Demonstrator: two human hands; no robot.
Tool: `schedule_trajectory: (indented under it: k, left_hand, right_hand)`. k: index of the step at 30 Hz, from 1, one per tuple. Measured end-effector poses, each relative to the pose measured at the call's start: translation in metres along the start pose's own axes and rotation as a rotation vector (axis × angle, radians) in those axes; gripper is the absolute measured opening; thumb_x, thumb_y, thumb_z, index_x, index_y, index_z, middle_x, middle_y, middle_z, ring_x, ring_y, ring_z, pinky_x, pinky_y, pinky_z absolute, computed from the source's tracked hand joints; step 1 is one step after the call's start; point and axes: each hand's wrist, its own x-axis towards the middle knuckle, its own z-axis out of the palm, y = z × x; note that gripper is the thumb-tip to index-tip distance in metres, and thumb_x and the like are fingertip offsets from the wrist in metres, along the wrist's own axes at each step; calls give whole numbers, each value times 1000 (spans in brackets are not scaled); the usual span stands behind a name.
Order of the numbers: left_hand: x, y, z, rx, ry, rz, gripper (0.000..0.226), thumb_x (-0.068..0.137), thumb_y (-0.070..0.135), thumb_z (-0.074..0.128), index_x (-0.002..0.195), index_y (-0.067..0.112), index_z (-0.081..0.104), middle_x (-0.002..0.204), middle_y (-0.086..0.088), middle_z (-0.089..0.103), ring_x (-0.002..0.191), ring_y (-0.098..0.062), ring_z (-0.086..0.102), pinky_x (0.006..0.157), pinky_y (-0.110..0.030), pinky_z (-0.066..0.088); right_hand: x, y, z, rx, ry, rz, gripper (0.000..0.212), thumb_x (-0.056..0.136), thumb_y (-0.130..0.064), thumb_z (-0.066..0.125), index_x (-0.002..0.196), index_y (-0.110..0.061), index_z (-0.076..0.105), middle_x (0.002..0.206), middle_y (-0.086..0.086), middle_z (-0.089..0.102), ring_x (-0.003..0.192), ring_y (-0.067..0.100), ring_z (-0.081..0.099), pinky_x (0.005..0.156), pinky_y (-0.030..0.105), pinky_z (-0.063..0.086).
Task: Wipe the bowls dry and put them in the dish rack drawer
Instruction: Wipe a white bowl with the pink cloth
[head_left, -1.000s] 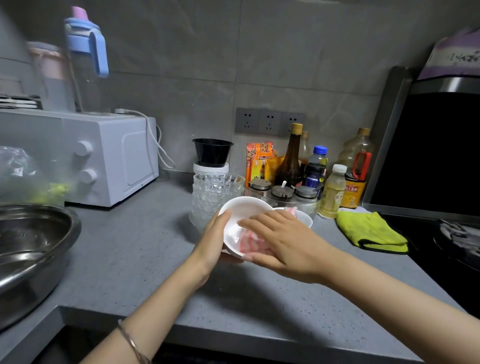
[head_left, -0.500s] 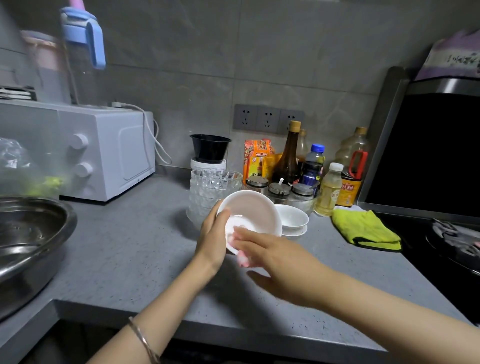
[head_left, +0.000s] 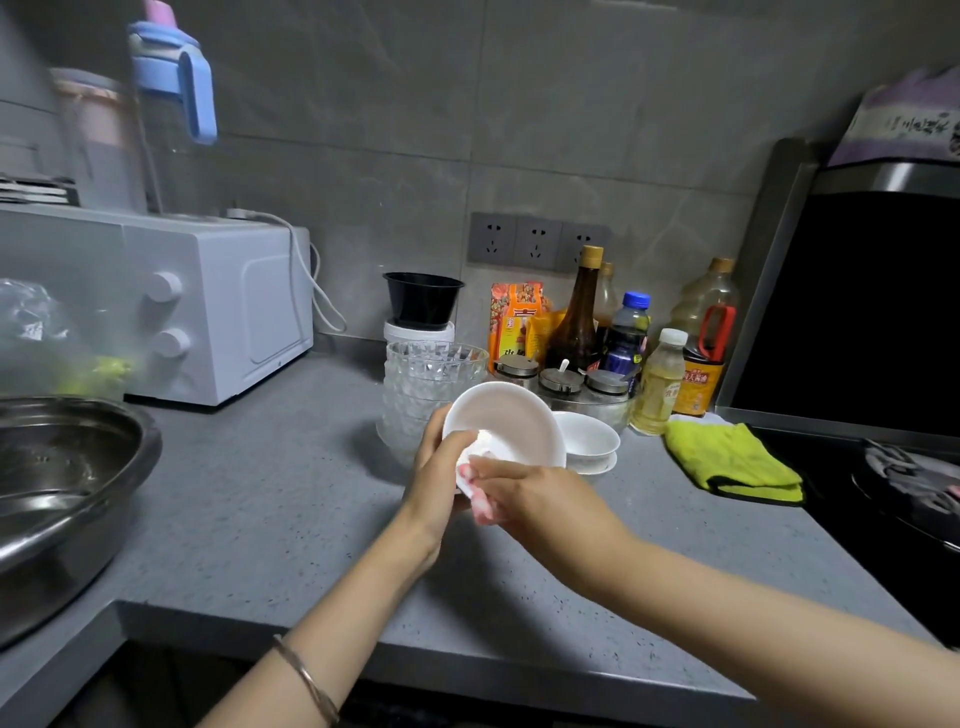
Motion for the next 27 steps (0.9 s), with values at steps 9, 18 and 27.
schedule_trajectory:
  k: [9,18,27]
  left_hand:
    - [5,15,-14,208,-159,-69,19,92,17,46,97,29,60,89,-1,65,81,-13,59,62,-23,45]
    - [7,-4,-3,102,-34,68,23,96,11,43,97,23,62,92,-3,65,88,-17,59,66,-17,50]
    - [13,12,-13,150,-161,-95,10,82,28,58,91,24,60,78,1,64,72,-13,59,54,-22,47]
  right_hand:
    - [-3,19,-17,-597,-373,-115,43,97,-15,45,139,-6,44,153,16,26,141,33,27,104,53,37]
    - [-9,8,6,-20,46,-12,16,92,-22,53,104,-20,64,118,-1,64,99,27,65,69,43,56]
    - [-6,34,-8,-466,-43,-133,30,61,-15,83,89,-10,75,111,11,68,102,31,66,67,45,58]
